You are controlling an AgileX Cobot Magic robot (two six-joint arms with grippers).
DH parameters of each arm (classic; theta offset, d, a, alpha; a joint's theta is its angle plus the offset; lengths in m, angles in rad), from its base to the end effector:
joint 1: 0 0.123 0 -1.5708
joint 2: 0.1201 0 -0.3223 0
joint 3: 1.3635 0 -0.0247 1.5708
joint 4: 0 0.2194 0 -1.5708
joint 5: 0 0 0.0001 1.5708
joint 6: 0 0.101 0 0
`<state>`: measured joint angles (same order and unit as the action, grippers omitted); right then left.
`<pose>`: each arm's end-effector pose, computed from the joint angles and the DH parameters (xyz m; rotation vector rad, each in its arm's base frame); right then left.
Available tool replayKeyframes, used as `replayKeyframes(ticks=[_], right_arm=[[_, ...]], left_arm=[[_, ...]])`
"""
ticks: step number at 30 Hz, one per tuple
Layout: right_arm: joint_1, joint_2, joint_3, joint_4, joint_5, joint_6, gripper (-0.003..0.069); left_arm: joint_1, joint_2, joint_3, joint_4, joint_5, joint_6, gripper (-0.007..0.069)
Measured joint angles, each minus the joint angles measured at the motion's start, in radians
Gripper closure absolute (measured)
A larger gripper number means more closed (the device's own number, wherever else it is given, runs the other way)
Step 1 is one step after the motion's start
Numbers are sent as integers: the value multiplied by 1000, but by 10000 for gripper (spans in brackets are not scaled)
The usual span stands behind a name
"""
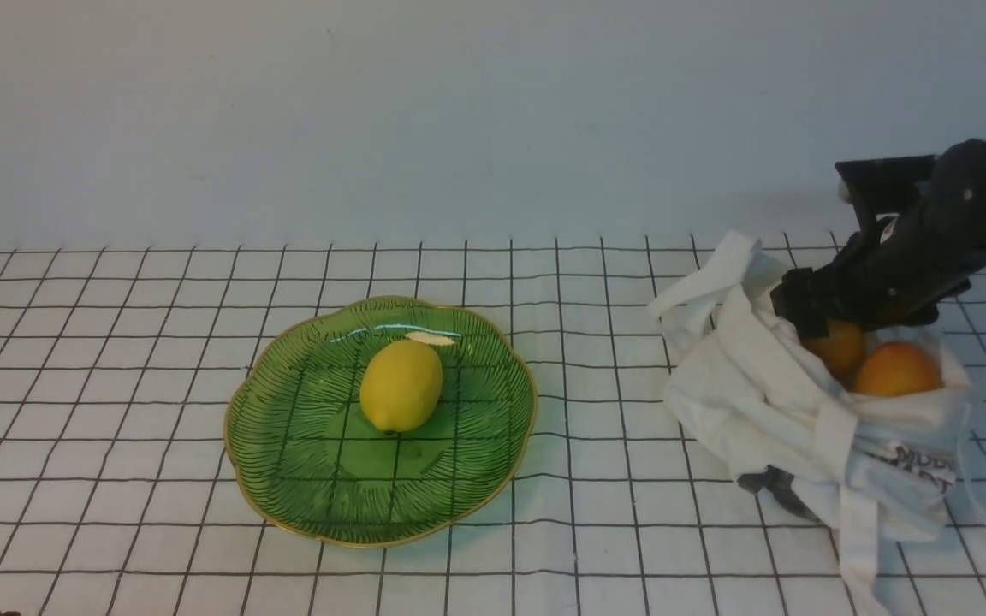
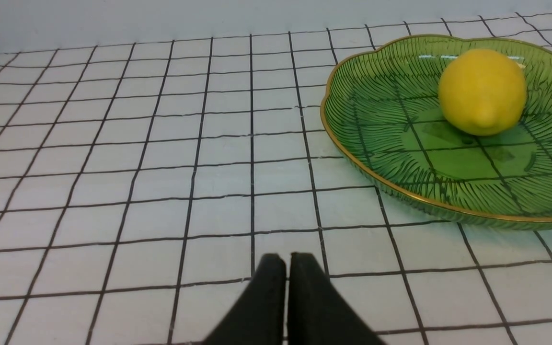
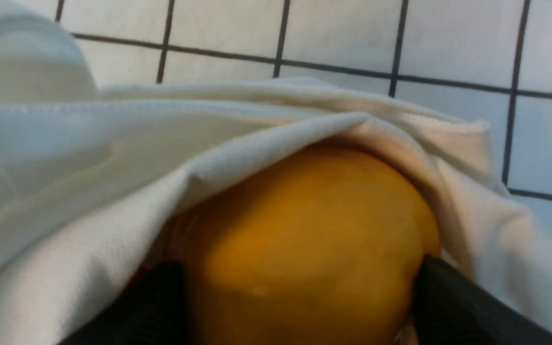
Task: Take the fruit out of the bag on the white checkered tablecloth and place them on the plate.
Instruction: 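Reach into the cloth bag and grasp a fruit inside it with the right gripper, then carry the orange fruit from the bag to the plate with the right gripper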
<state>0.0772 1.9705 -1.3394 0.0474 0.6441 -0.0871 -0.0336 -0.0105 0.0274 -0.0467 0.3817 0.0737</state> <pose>0.3969 0.0336 0.2167 -0.1818 2.7523 0.0467 -0.0072 -0.0015 0.1673 0.0721 1.8804 -0.0186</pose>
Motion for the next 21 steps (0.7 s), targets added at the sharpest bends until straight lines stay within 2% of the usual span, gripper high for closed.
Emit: replayKeyframes(ticks=[5, 14, 21], right_arm=[[1, -27, 5, -40, 27, 7, 106], [0, -238, 11, -74, 108, 50, 106], [0, -399, 11, -47, 194, 51, 106]], left_arm=[[0, 0, 0, 0, 0, 0, 632], [0, 0, 0, 0, 0, 0, 632], [0, 0, 0, 0, 0, 0, 632]])
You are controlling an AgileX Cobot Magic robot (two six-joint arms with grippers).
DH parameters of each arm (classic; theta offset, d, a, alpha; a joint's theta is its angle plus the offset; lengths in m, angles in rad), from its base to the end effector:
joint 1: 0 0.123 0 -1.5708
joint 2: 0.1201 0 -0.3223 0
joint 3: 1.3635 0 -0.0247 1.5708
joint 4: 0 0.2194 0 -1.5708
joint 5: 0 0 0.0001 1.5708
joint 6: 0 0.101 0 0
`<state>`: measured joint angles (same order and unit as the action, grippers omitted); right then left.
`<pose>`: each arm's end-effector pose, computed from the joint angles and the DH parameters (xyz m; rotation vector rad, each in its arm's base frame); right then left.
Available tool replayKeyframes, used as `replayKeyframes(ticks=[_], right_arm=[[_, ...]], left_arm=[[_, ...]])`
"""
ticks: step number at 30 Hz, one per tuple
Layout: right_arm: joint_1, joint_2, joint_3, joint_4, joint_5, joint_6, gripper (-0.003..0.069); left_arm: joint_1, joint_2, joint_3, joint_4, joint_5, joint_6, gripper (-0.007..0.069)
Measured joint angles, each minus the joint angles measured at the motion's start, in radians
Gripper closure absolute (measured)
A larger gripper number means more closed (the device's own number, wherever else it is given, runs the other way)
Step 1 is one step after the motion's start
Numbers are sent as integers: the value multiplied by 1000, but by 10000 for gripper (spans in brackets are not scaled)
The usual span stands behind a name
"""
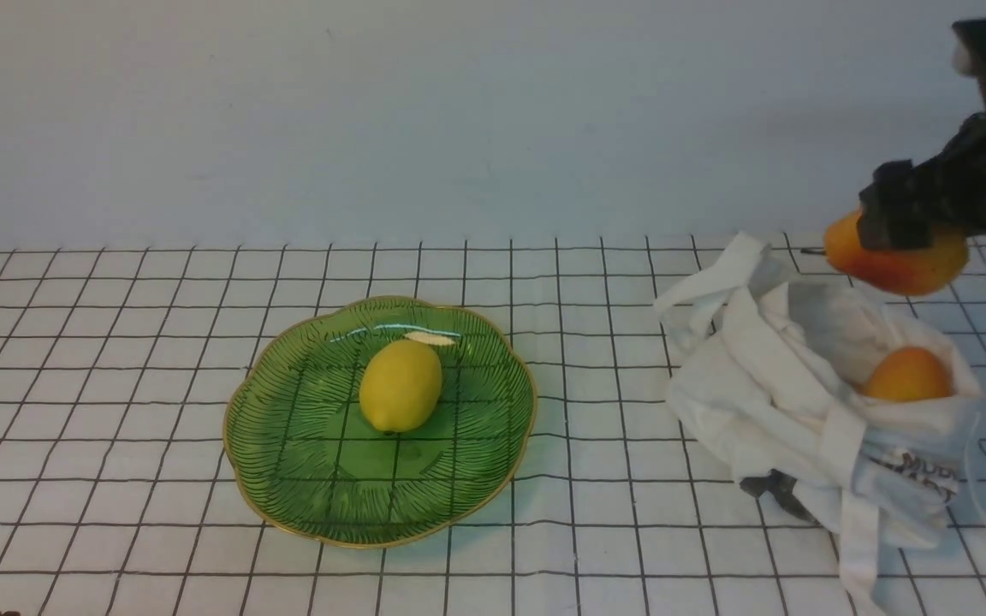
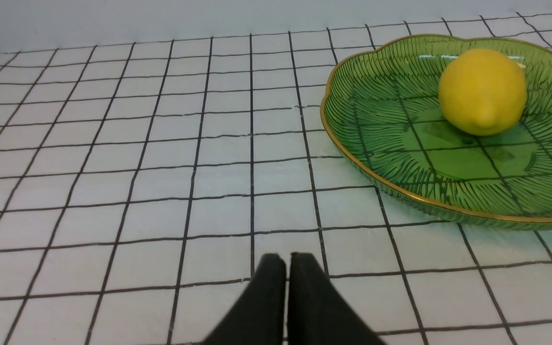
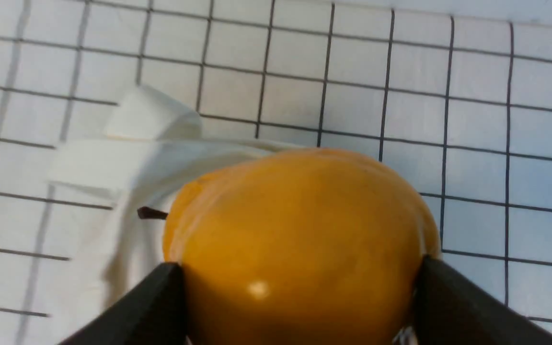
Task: Take the fruit out of the bag on the white checkered tablecloth and place them on the plate.
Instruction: 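Carry the orange fruit from the bag to the plate with the right gripper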
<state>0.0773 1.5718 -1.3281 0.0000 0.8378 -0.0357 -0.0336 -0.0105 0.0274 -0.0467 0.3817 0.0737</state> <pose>0.3135 0.0243 0.3484 -0.1449 2.5611 0.0158 -0.0072 -0.0015 0.1673 0.0721 1.8804 -0.0186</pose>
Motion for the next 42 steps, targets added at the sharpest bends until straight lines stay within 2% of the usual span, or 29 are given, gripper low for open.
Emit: replayKeyframes(ticks=[6, 10, 11, 14, 18, 23, 31, 37, 42], right_arm=[[30, -122, 0, 138, 10, -31, 106], [162, -129, 0, 321, 3, -155, 106], [169, -127, 0, 329, 2, -162, 106], [282, -62, 0, 444, -20, -251, 106], [439, 87, 0, 567, -130, -330, 106], [553, 242, 0, 606, -260, -398, 106], [585, 390, 0, 632, -322, -437, 104], [585, 397, 0, 633, -329, -437, -10], [585, 372, 0, 605, -313, -435, -31]], left_arm=[[0, 0, 0, 0, 0, 0, 632], [0, 0, 0, 0, 0, 0, 632], [0, 0, 0, 0, 0, 0, 632], [0, 0, 0, 0, 0, 0, 632], [0, 0, 0, 0, 0, 0, 632], [0, 0, 0, 0, 0, 0, 632], [0, 0, 0, 0, 0, 0, 632], [0, 0, 0, 0, 0, 0, 632], [0, 0, 0, 0, 0, 0, 632]])
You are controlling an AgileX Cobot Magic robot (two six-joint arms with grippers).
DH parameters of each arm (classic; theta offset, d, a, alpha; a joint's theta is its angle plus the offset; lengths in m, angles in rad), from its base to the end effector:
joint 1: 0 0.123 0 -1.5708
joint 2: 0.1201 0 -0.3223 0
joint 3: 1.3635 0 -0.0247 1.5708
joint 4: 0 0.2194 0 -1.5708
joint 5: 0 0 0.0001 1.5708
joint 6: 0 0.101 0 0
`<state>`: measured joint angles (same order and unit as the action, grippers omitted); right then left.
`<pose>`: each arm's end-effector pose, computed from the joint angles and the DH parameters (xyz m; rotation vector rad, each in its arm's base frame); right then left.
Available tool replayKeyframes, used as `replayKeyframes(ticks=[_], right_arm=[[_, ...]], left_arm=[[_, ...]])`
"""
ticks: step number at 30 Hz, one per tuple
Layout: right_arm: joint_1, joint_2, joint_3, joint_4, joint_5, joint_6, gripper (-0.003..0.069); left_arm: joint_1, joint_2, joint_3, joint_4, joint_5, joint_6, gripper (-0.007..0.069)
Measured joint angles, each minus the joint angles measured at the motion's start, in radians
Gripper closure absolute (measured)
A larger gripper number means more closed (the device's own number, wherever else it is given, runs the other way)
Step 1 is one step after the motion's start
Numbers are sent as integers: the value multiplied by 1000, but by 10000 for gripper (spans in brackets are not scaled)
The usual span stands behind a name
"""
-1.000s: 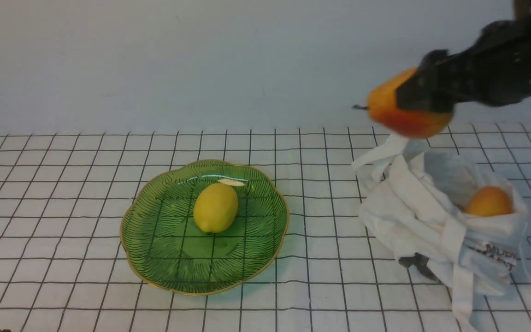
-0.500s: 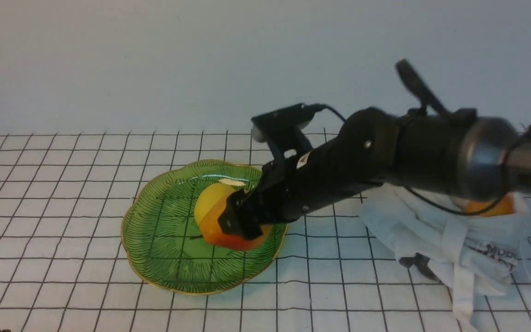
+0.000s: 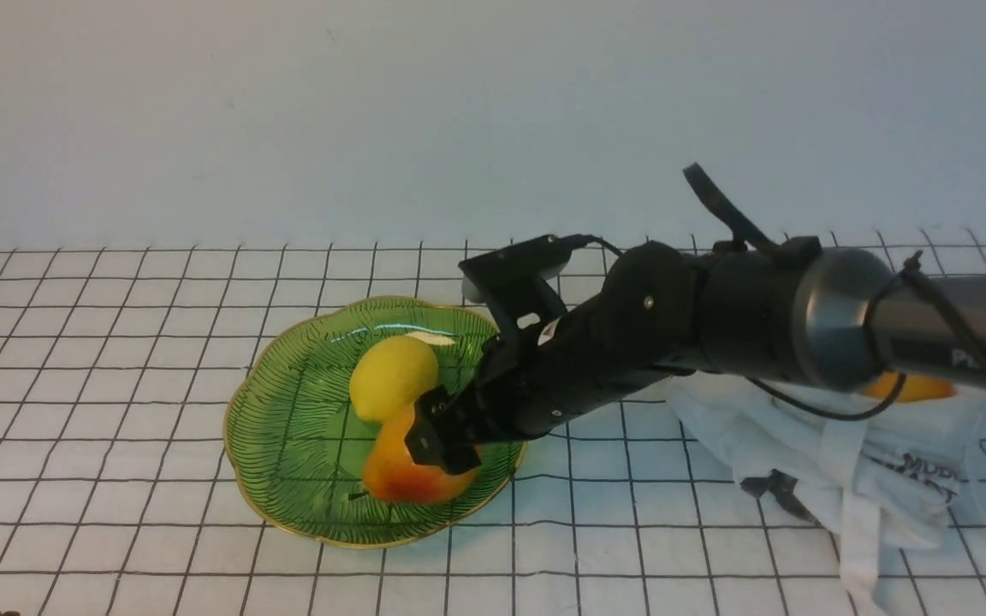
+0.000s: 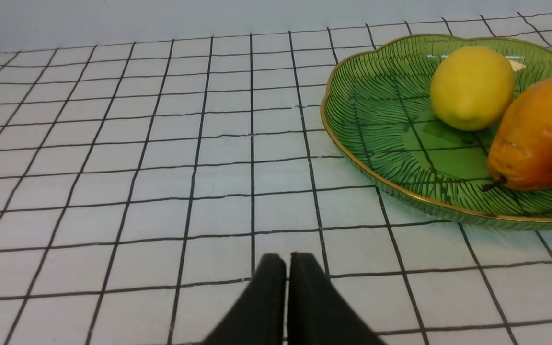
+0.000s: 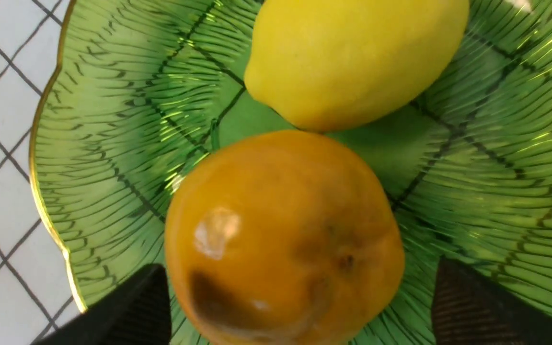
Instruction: Take the fruit out of the bag on the white checkered tablecloth and place them on the plate.
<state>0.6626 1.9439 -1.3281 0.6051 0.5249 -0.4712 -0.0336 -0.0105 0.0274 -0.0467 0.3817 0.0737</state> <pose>0.3046 0.2743 0.2375 -0.8768 2.4627 0.6425 -0.0072 -0.0015 0.1673 0.0721 1.8804 -0.0186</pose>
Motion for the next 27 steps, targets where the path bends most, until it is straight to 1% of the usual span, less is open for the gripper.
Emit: replayKeyframes(ticks=[1, 3, 5, 7, 10, 11, 12, 13, 14, 15, 17, 20, 23, 24, 25, 26, 27], right_arm=[[-2, -14, -1, -20, 10, 9, -29], [-9, -56, -11, -64, 46, 50, -3], [-25, -124, -28, -136, 95, 118, 57], [-51, -219, -45, -246, 165, 210, 174], [-93, -376, -50, -430, 275, 364, 399], [-96, -387, -50, -443, 283, 374, 416], [-110, -457, -50, -521, 330, 440, 514], [-120, -541, -50, -598, 376, 516, 595], [-123, -579, -50, -649, 404, 546, 617], [-125, -670, -49, -717, 442, 613, 647], [-126, -799, -32, -806, 473, 684, 664], [-126, -1006, 30, -893, 468, 771, 671], [-126, -1279, 165, -949, 398, 837, 671], [-126, -1363, 215, -958, 364, 844, 673], [-126, -1363, 215, -960, 356, 844, 673], [-126, -1486, 297, -967, 313, 853, 673], [-126, -1552, 346, -968, 295, 862, 673]], left_arm=[[0, 0, 0, 0, 0, 0, 632], [0, 0, 0, 0, 0, 0, 632], [0, 0, 0, 0, 0, 0, 632], [0, 0, 0, 0, 0, 0, 632], [0, 0, 0, 0, 0, 0, 632], [0, 0, 0, 0, 0, 0, 632], [0, 0, 0, 0, 0, 0, 632], [0, 0, 0, 0, 0, 0, 632], [0, 0, 0, 0, 0, 0, 632], [0, 0, 0, 0, 0, 0, 632], [0, 0, 0, 0, 0, 0, 632], [0, 0, 0, 0, 0, 0, 632], [0, 0, 0, 0, 0, 0, 632], [0, 0, 0, 0, 0, 0, 632], [0, 0, 0, 0, 0, 0, 632], [0, 0, 0, 0, 0, 0, 632], [0, 0, 0, 0, 0, 0, 632]])
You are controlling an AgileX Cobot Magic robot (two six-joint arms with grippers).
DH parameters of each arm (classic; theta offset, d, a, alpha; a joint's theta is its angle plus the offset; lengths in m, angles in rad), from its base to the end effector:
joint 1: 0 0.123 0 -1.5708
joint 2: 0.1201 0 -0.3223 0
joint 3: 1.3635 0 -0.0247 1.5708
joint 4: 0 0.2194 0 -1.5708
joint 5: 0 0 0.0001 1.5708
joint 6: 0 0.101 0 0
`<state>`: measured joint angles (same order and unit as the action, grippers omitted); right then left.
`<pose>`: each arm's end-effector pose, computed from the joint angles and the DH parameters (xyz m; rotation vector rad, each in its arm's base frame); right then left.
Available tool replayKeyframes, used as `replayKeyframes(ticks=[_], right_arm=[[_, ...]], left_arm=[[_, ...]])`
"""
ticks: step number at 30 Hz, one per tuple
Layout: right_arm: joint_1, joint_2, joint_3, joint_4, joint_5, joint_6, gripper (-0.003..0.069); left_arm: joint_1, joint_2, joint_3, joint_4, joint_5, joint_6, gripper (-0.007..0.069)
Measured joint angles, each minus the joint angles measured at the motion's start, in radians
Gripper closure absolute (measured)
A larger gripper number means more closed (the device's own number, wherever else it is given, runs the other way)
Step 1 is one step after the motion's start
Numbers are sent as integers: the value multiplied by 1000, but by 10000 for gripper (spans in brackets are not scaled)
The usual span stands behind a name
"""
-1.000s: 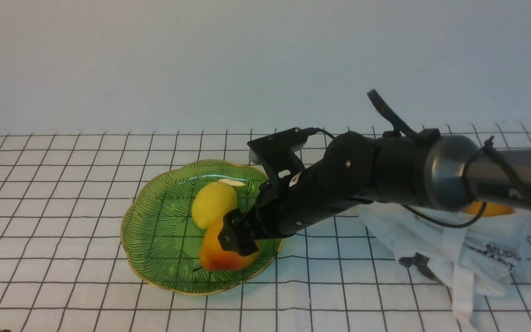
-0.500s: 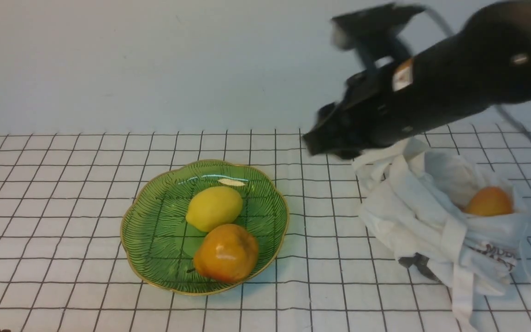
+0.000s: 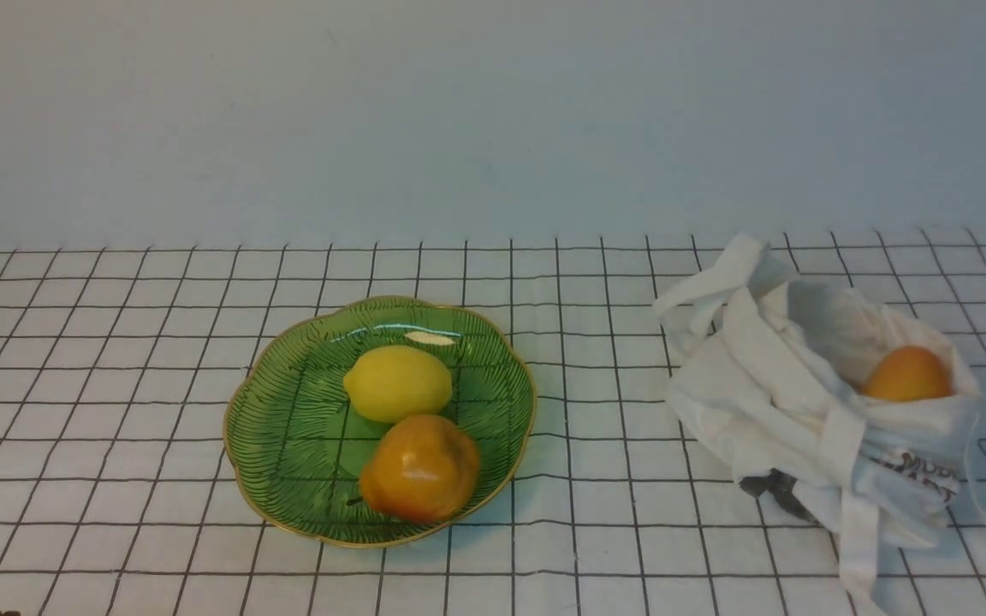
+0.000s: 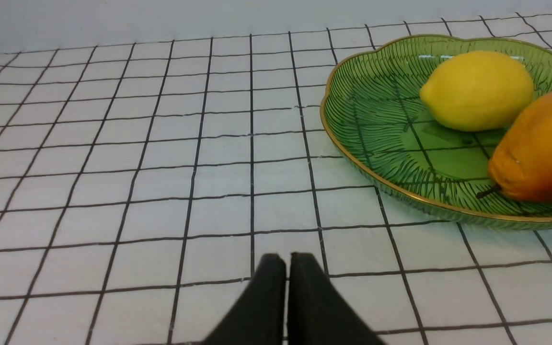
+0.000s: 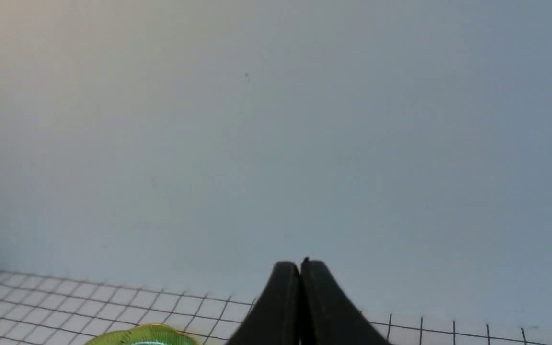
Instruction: Take the fruit out of the bag on the white checkered tablecloth and place them on the plate.
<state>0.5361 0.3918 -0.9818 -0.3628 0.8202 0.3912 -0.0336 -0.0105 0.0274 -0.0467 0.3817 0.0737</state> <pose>-0.0111 -0.0371 0.4269 -0.1369 1.6789 0.2872 -0.0072 -0.0015 0.1673 0.0721 1.8804 -0.0186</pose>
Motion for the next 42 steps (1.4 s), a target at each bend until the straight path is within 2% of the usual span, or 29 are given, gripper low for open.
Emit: replayKeyframes(ticks=[4, 8, 14, 30, 32, 38, 42], right_arm=[[0, -167, 162, 0, -55, 32, 673], [0, -288, 305, 0, -179, 44, 673], [0, -387, 397, 1, -305, 47, 673], [0, -393, 453, 10, -319, 39, 673], [0, -393, 453, 49, -324, -10, 673], [0, -393, 462, 312, -353, -332, 673], [0, -393, 468, 388, -362, -428, 673]], left_arm=[[0, 0, 0, 0, 0, 0, 632], [0, 0, 0, 0, 0, 0, 632], [0, 0, 0, 0, 0, 0, 632], [0, 0, 0, 0, 0, 0, 632], [0, 0, 0, 0, 0, 0, 632], [0, 0, 0, 0, 0, 0, 632], [0, 0, 0, 0, 0, 0, 632]])
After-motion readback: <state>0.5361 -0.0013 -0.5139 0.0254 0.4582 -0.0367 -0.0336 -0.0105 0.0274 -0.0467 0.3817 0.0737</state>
